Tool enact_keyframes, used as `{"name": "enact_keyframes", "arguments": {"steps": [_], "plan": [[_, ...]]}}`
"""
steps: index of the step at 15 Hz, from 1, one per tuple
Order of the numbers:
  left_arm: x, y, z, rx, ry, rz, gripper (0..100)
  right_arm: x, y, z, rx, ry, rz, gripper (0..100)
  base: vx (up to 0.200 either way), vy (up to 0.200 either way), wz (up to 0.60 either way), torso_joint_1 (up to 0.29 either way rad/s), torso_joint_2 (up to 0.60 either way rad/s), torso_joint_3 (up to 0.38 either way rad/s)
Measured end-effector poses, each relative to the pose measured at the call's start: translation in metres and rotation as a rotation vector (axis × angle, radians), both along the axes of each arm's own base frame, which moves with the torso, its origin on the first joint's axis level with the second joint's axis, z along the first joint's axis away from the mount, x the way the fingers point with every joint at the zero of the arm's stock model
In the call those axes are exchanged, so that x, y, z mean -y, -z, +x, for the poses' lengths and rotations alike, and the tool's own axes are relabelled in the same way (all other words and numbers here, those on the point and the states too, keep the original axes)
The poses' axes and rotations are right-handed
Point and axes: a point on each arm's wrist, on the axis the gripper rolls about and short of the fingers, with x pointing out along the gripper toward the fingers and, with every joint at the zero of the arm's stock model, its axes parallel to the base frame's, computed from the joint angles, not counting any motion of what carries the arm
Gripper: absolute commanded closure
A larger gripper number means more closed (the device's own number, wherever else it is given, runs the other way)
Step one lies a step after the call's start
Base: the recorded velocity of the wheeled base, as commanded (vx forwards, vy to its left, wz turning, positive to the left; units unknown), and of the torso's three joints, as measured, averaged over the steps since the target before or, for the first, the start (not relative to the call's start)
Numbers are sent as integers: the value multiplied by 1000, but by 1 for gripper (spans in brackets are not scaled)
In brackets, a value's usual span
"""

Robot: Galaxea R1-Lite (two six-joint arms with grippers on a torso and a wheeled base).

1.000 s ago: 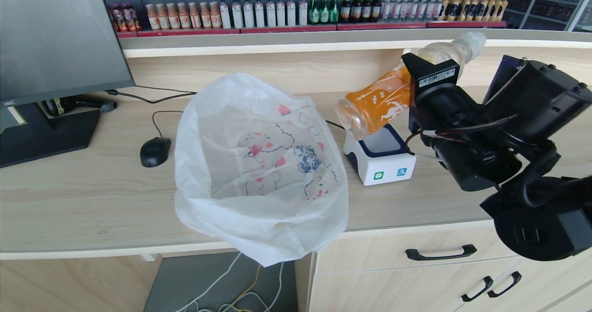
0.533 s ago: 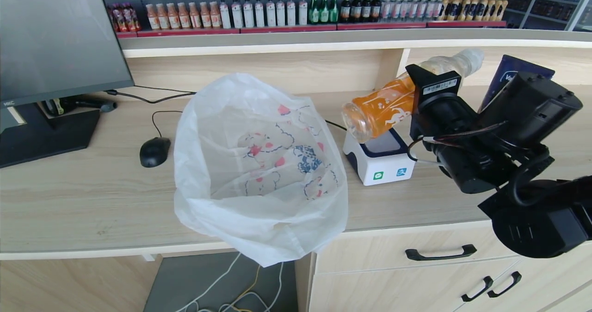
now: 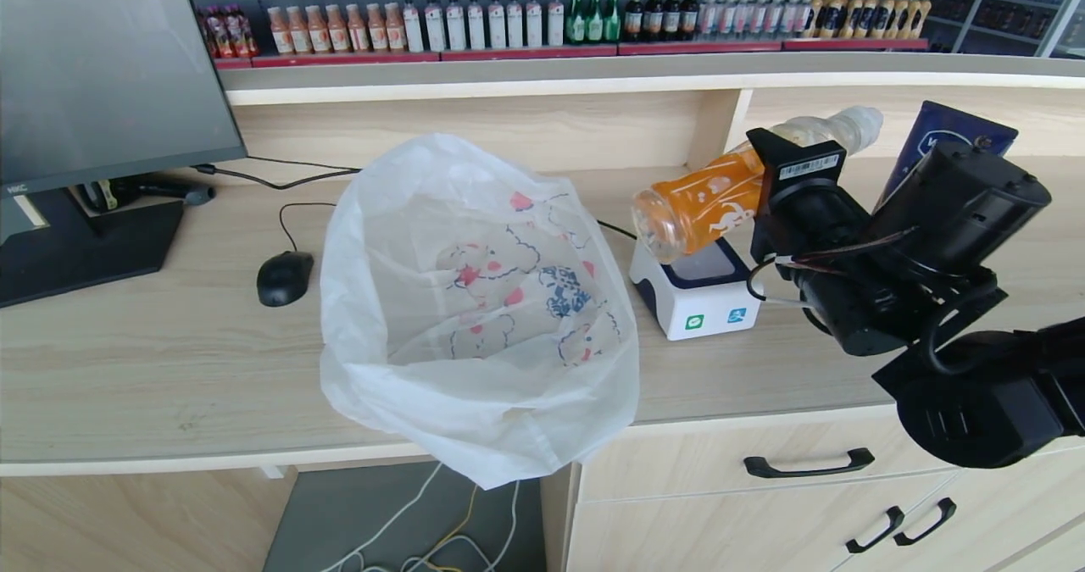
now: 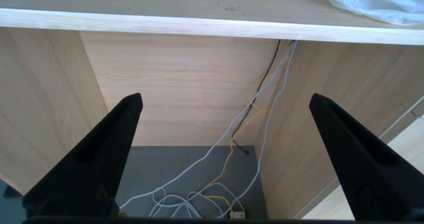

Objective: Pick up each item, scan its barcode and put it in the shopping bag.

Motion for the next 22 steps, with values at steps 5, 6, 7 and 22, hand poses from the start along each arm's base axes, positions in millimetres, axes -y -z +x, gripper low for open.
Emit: {"name": "enact_keyframes", "arguments": {"steps": [5,6,7,22], "plan": [[0,0,0,0,0,0,0,9,7,6,-23,19,28,100,0,0,0,0,0,0],[0,0,0,0,0,0,0,11,9,6,-30,24,32,100,0,0,0,0,0,0],[0,0,0,0,0,0,0,13,12,6,-40,28,31,100,0,0,0,0,0,0],[0,0,0,0,1,0,0,19,21,7,-73,34,37,100,0,0,0,0,0,0]]}}
